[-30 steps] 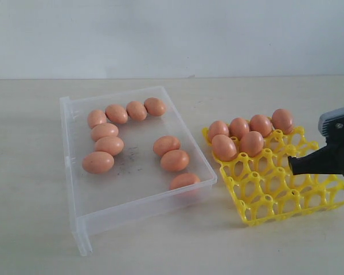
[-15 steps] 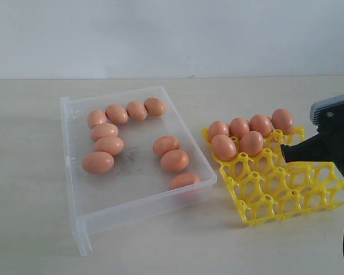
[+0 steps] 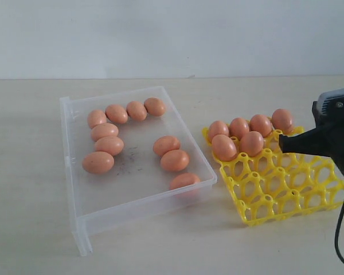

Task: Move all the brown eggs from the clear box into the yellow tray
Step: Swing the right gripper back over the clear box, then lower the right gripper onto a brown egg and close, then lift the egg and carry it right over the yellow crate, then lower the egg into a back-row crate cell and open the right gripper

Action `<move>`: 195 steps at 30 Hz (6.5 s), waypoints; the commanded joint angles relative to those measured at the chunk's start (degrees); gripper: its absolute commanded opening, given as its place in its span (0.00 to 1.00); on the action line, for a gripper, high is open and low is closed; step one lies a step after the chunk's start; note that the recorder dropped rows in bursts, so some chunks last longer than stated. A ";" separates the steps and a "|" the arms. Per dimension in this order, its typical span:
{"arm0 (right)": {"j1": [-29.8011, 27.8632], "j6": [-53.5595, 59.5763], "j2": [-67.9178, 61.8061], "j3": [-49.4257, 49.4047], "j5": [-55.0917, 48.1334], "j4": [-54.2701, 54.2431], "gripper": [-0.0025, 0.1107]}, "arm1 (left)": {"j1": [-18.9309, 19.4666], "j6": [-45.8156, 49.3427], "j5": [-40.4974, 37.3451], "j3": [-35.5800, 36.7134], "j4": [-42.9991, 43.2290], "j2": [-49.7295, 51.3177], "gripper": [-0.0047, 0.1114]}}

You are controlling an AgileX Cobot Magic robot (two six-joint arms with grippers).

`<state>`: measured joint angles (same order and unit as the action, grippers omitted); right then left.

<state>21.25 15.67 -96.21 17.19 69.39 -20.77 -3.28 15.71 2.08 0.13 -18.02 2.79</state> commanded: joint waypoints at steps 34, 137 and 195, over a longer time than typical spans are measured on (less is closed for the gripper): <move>16.71 -69.67 0.16 38.93 -51.60 120.72 0.24 | -0.16 0.26 0.90 -0.13 -0.26 0.23 0.07; 14.63 -23.81 -24.30 34.16 0.58 24.39 0.02 | -0.16 0.26 0.90 -0.13 -0.26 0.23 0.07; -26.24 -30.13 -16.97 10.37 -2.71 57.44 0.02 | -0.16 0.26 0.90 -0.13 -0.26 0.23 0.07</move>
<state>-4.59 -15.46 -112.17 26.66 65.19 36.85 -3.28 15.71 2.08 0.13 -18.02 2.79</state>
